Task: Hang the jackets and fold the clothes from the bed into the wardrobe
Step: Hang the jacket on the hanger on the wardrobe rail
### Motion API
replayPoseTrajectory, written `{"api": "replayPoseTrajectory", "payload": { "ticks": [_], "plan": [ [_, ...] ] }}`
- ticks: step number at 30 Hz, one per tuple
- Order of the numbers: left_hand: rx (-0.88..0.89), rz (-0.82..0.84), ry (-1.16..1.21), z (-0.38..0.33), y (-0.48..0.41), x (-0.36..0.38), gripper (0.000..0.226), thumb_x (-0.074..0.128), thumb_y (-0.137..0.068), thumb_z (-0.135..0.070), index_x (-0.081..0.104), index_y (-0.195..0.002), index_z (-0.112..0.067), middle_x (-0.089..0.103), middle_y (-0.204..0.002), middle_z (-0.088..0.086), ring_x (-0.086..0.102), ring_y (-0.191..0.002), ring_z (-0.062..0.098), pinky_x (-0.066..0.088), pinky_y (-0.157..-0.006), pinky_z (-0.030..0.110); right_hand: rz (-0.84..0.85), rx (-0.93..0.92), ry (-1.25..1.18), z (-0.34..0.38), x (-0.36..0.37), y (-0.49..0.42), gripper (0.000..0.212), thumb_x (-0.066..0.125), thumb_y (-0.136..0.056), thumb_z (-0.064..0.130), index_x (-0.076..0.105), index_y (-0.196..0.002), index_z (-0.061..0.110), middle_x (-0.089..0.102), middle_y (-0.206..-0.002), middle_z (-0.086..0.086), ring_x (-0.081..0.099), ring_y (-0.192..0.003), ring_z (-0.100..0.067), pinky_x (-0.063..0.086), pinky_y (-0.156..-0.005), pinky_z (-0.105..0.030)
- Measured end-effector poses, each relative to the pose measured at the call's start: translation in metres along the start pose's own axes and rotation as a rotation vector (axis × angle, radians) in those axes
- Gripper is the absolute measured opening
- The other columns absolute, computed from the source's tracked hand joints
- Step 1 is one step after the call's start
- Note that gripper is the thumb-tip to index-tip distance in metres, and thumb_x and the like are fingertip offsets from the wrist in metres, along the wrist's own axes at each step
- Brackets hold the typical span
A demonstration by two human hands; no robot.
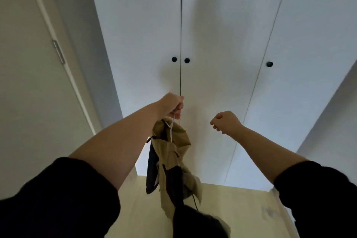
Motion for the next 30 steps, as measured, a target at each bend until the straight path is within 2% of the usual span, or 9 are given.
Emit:
{"api": "replayPoseTrajectory", "payload": {
  "ticks": [3, 6, 9, 12, 17, 20, 23, 26, 30],
  "plan": [
    [0.047, 0.160, -0.048, 0.001, -0.034, -0.039, 0.047, 0.030, -0.103, -0.018, 0.035, -0.057, -0.012, 0.030, -0.048, 0.001, 0.033, -0.048, 0.018, 0.038, -0.059, 0.029, 0.002, -0.059, 0.049, 0.030, 0.018, -0.051, 0.016, 0.060, -0.086, 0.011, 0.071, -0.084, -0.001, 0.069, -0.083, -0.016, 0.061, -0.071, -0.021, 0.048, -0.066, -0.027],
    [0.079, 0.292, -0.077, -0.002, -0.070, -0.080, 0.047, 0.032, -0.103, -0.020, 0.040, -0.057, -0.011, 0.031, -0.053, 0.005, 0.037, -0.052, 0.020, 0.041, -0.065, 0.032, -0.016, -0.136, 0.143, 0.067, 0.031, -0.098, 0.019, 0.056, -0.089, 0.013, 0.070, -0.090, 0.000, 0.069, -0.090, -0.015, 0.061, -0.078, -0.022, 0.045, -0.067, -0.026],
    [0.086, 0.389, -0.102, -0.009, -0.106, -0.115, 0.045, 0.033, -0.102, -0.020, 0.043, -0.059, -0.010, 0.033, -0.053, 0.005, 0.041, -0.056, 0.022, 0.050, -0.067, 0.031, -0.111, -0.194, 0.203, 0.104, 0.032, -0.145, 0.023, 0.053, -0.091, 0.014, 0.065, -0.108, 0.004, 0.065, -0.107, -0.010, 0.058, -0.093, -0.021, 0.043, -0.078, -0.027],
    [0.090, 0.457, -0.154, -0.019, -0.140, -0.142, 0.042, 0.033, -0.102, -0.019, 0.042, -0.061, -0.011, 0.037, -0.050, 0.002, 0.044, -0.054, 0.022, 0.052, -0.070, 0.031, -0.206, -0.181, 0.174, 0.131, 0.028, -0.192, 0.035, 0.054, -0.091, 0.016, 0.053, -0.125, 0.009, 0.057, -0.118, -0.010, 0.053, -0.095, -0.019, 0.041, -0.079, -0.028],
    [0.051, 0.301, -0.303, -0.026, -0.199, -0.193, 0.041, 0.039, -0.099, -0.014, 0.045, -0.059, -0.010, 0.045, -0.049, 0.002, 0.063, -0.064, 0.022, 0.052, -0.086, 0.038, -0.270, -0.114, 0.239, 0.158, 0.027, -0.260, 0.053, 0.054, -0.090, 0.012, 0.035, -0.140, 0.007, 0.038, -0.138, -0.017, 0.049, -0.117, -0.032, 0.043, -0.093, -0.035],
    [0.045, 0.203, -0.406, -0.020, -0.228, -0.217, 0.039, 0.041, -0.100, -0.017, 0.048, -0.063, -0.010, 0.048, -0.046, -0.002, 0.060, -0.065, 0.018, 0.054, -0.078, 0.030, -0.270, -0.092, 0.295, 0.159, 0.032, -0.289, 0.060, 0.055, -0.089, 0.011, 0.030, -0.144, 0.007, 0.033, -0.141, -0.018, 0.042, -0.124, -0.034, 0.042, -0.100, -0.039],
    [0.056, 0.147, -0.453, -0.015, -0.251, -0.233, 0.035, 0.045, -0.099, -0.017, 0.050, -0.066, -0.009, 0.044, -0.051, 0.002, 0.051, -0.056, 0.016, 0.051, -0.067, 0.026, -0.264, -0.055, 0.298, 0.153, 0.039, -0.309, 0.061, 0.055, -0.088, 0.011, 0.031, -0.143, 0.009, 0.035, -0.140, -0.017, 0.044, -0.122, -0.034, 0.045, -0.096, -0.038],
    [0.094, 0.143, -0.509, -0.010, -0.267, -0.243, 0.032, 0.048, -0.097, -0.013, 0.051, -0.066, -0.006, 0.043, -0.055, 0.005, 0.045, -0.053, 0.017, 0.048, -0.065, 0.028, -0.283, -0.073, 0.284, 0.150, 0.043, -0.325, 0.057, 0.057, -0.087, 0.012, 0.036, -0.140, 0.009, 0.041, -0.136, -0.014, 0.047, -0.119, -0.031, 0.045, -0.094, -0.036],
    [0.129, 0.111, -0.579, -0.003, -0.286, -0.245, 0.030, 0.050, -0.094, -0.012, 0.055, -0.064, -0.007, 0.049, -0.055, 0.006, 0.048, -0.053, 0.018, 0.049, -0.064, 0.030, -0.383, -0.083, 0.251, 0.151, 0.037, -0.335, 0.035, 0.056, -0.088, 0.016, 0.052, -0.123, 0.010, 0.056, -0.119, -0.009, 0.054, -0.103, -0.025, 0.041, -0.082, -0.029]
  ]
}}
Point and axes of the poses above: each hand's wrist, its own y-axis away from the middle knuckle, its own x-axis out of the palm, z = x × y, the point moved 6 cm from there along -y, towards the middle knuckle
